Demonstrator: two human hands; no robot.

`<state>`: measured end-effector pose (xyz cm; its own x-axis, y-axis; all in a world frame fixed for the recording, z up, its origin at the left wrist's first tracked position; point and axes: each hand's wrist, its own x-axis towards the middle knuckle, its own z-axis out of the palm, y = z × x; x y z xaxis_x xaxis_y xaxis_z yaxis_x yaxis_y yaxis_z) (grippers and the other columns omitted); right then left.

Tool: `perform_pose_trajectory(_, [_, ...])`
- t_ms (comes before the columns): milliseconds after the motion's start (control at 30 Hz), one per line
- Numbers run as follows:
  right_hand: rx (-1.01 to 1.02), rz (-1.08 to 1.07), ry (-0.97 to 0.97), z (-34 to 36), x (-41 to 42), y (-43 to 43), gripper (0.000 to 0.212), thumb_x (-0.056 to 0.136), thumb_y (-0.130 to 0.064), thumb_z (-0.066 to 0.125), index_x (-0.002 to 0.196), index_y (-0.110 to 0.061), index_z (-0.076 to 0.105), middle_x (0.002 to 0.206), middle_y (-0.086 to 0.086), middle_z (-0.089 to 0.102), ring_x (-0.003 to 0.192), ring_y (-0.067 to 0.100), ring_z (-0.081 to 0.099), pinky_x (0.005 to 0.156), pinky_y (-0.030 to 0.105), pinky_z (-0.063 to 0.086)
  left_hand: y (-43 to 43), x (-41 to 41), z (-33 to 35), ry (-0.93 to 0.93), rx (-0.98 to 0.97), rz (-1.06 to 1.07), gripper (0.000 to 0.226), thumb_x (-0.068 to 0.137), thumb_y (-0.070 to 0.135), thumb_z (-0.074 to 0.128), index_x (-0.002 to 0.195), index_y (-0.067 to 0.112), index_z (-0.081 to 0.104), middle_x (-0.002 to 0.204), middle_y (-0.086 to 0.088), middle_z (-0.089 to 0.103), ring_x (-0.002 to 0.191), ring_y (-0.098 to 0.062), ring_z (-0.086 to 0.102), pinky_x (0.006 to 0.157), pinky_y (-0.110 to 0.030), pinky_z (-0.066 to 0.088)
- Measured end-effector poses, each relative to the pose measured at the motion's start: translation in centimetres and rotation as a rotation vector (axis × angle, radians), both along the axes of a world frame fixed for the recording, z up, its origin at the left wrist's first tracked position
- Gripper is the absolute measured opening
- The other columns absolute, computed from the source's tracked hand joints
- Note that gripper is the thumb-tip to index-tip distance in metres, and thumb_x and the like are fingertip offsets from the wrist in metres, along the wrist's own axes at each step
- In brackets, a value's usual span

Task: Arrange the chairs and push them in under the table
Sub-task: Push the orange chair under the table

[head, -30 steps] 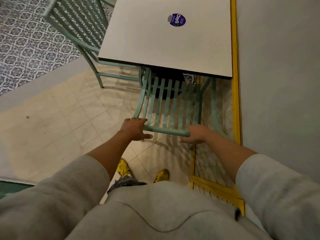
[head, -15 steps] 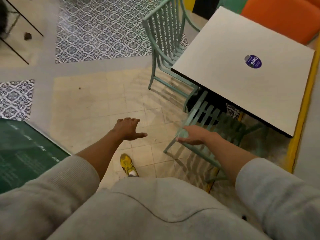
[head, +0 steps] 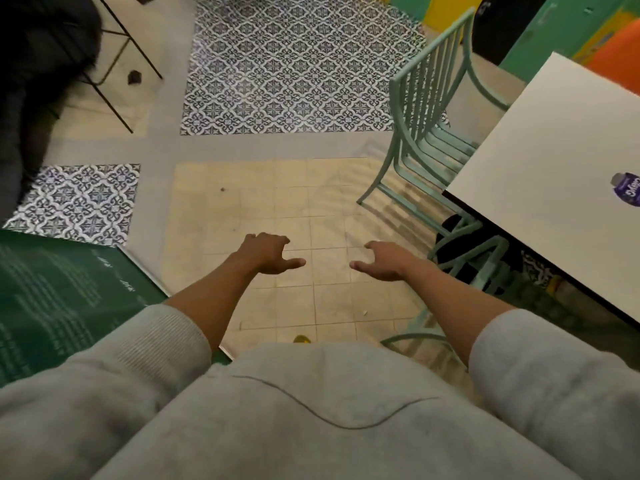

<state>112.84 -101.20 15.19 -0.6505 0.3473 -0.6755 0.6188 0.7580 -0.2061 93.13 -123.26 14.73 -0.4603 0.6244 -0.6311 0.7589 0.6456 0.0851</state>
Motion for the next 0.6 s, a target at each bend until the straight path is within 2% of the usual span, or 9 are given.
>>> perform_pose_trajectory(333, [0.11,-0.05,-0.054,-1.9,-11.2,5.5,0.087,0.101,-0.07,0.055,0.162,-0.01,0.041,0.163,0.016,0.049,0.146,0.037,0.051,0.118,0.05,0.045,4.8,-12.3,-1.1,0.012,-0.035,-0.047,0.101,0.088,0.092,0.038,0.162,0.024,0.039,0.158,-0.004,0.054,0.143,-0.031,0.051,0.11,-0.049,0.041])
perform_pose_trajectory(600, [0.017,-0.167,-0.074,-5.1,-23.0,13.8,0.087,0.103,-0.068,0.053,0.164,-0.007,0.039,0.168,0.016,0.044,0.152,0.037,0.044,0.122,0.052,0.04,17.6,-25.6,-0.6,0.06,-0.036,-0.237,0.095,0.093,0.087,0.036,0.162,0.022,0.04,0.157,-0.007,0.054,0.144,-0.032,0.049,0.114,-0.049,0.038])
